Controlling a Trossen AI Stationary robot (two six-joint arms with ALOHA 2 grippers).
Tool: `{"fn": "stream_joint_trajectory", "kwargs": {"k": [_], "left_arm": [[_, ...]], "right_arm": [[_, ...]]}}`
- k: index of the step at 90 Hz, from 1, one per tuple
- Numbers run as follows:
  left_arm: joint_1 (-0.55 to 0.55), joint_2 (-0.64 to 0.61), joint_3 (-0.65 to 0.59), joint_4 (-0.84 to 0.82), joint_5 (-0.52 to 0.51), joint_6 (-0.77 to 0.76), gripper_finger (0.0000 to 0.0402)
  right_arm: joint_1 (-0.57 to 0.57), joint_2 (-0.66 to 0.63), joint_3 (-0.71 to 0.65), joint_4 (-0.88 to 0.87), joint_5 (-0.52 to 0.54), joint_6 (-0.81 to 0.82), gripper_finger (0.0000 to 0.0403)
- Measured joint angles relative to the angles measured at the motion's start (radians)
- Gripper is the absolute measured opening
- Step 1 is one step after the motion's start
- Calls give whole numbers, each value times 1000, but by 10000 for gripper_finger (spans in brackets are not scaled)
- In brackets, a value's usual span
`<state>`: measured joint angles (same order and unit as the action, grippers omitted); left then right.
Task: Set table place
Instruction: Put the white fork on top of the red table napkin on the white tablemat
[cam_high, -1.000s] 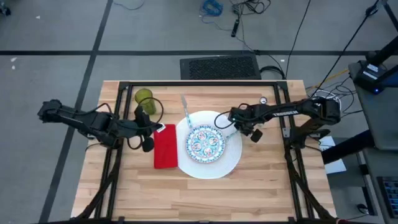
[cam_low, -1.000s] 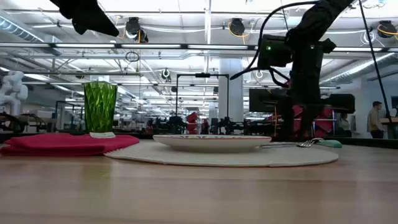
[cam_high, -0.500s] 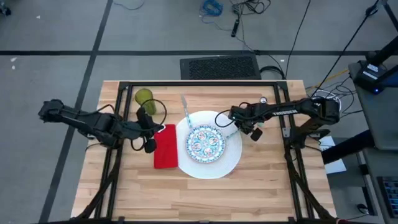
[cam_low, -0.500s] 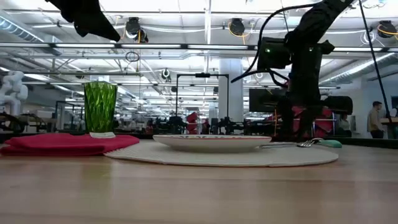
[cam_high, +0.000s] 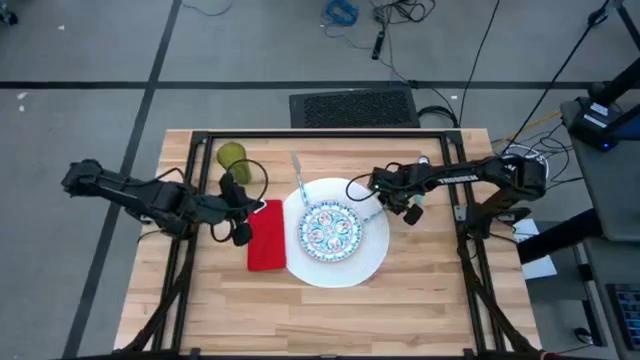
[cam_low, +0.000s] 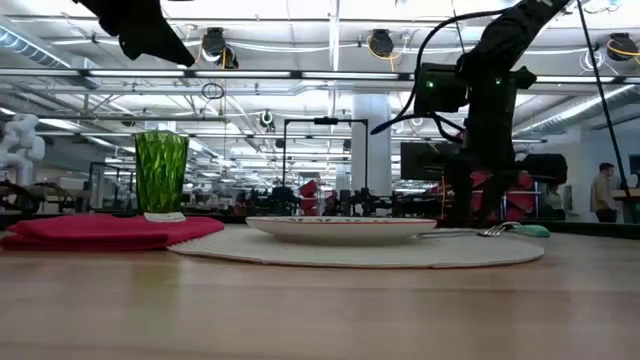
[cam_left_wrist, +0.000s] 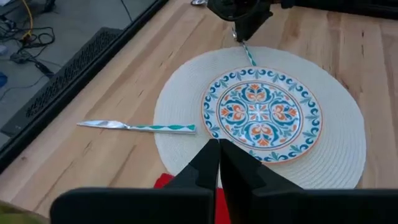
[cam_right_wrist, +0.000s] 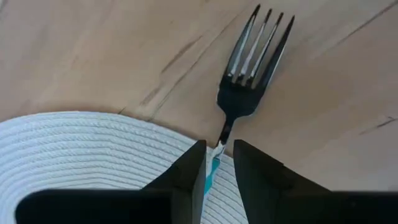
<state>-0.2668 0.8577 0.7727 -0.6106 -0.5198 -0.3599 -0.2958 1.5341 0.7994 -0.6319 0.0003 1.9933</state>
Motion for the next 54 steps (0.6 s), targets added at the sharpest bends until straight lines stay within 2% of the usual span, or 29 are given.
{"fn": "stream_joint_trajectory", "kwargs": {"k": [41,54], "left_arm": [[0,0,0,0,0,-2,0],[0,0,0,0,0,-2,0]], "right_arm": [[0,49,-5,34,1,-23,69],[1,49,-6,25,0,-66,40]]}}
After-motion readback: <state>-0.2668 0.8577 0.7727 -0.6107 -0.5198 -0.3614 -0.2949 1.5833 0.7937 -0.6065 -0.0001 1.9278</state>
